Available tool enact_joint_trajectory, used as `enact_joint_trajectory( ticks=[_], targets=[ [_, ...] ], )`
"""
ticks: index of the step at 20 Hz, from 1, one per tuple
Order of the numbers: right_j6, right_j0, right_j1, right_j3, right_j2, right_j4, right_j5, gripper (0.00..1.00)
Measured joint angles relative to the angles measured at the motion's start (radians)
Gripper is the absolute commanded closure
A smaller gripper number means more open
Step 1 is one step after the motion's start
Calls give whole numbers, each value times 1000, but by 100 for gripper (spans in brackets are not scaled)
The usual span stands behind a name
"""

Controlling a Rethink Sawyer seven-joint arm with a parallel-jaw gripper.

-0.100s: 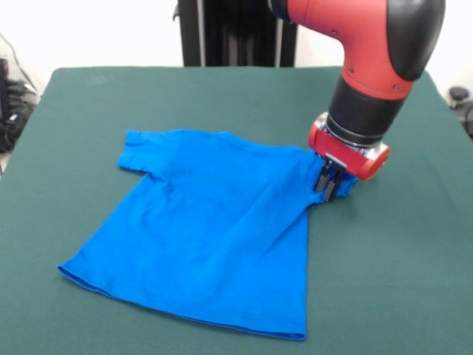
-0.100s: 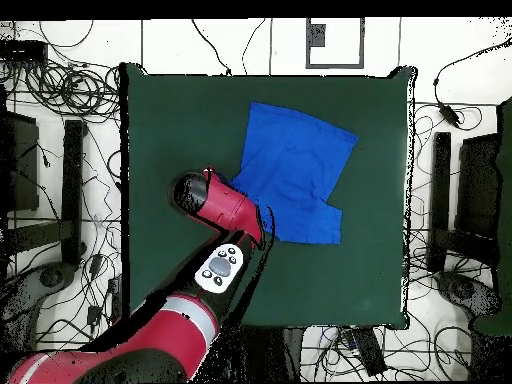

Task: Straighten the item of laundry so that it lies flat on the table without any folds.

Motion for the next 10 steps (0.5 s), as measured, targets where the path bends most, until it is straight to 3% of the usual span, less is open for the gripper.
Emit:
enact_joint_trajectory(
  ticks=[10],
  targets=[
    [109,10,8,-37,-41,-11,83,100]
  ],
)
